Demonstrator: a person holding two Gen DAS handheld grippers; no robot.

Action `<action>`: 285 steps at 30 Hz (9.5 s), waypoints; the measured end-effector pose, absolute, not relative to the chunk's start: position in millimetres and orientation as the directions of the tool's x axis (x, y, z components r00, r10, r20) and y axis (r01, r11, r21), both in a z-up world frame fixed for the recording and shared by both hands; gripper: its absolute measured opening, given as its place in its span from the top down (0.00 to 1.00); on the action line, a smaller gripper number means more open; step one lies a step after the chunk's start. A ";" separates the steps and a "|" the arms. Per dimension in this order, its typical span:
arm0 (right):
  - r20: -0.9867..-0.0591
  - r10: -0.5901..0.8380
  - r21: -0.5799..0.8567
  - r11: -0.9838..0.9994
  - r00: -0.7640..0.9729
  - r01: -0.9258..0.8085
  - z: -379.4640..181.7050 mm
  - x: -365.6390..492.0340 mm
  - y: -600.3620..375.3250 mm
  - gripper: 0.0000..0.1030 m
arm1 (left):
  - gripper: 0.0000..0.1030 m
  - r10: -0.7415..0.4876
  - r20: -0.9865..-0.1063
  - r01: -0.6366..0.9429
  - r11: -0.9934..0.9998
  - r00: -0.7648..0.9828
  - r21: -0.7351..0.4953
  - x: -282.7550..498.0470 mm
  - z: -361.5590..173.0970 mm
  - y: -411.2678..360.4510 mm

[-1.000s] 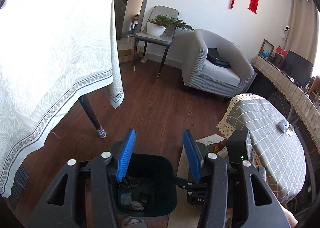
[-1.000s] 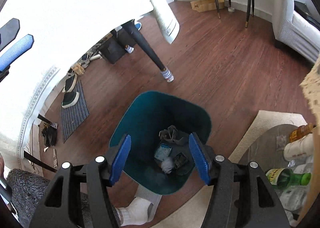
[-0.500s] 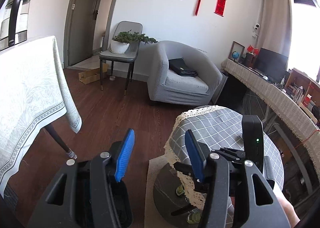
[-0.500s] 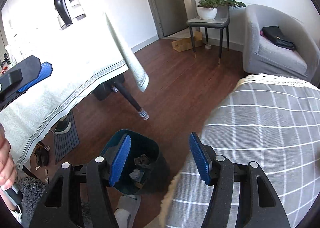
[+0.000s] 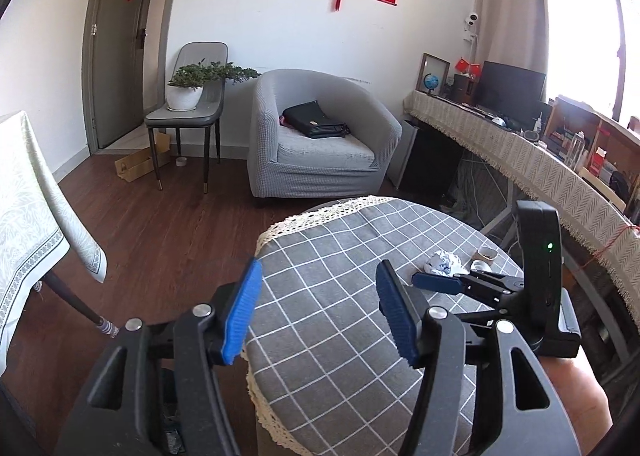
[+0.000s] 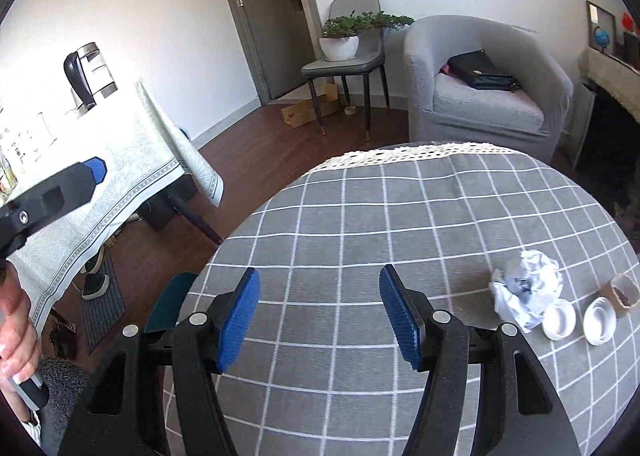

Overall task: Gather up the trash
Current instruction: 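Move both open grippers back over the table, then grasp a crumpled paper ball with the left gripper while the right gripper grasps the brown tape ring, then carry the paper ball and tape ring over the teal trash bin, then open the left gripper while the right gripper opens, dropping paper ball and tape ring into the bin, then move both open grippers back over the table, then grasp the small white cap with the left gripper while the right gripper grasps the larger white cap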

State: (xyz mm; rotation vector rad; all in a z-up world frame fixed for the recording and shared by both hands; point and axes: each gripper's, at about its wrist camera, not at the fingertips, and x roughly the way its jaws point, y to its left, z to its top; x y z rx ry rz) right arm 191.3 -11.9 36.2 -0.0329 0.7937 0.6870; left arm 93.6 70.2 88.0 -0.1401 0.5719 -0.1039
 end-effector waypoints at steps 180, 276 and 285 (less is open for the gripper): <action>-0.824 0.561 0.319 0.580 0.084 -0.749 -85.6 135.5 294.9 0.41 | 0.29 0.048 -0.971 -0.307 0.951 0.234 -0.026 21.6 -194.4 331.1; -0.780 0.303 0.080 0.916 0.548 -0.393 11.4 243.1 -177.3 0.27 | 0.30 -0.231 -0.671 0.253 0.965 0.704 -0.067 185.2 41.7 -71.6; -0.825 0.293 0.045 0.887 0.484 -0.460 -9.5 260.1 -178.4 0.43 | 0.30 -0.265 -0.712 0.336 0.941 0.651 -0.044 215.2 15.1 -112.0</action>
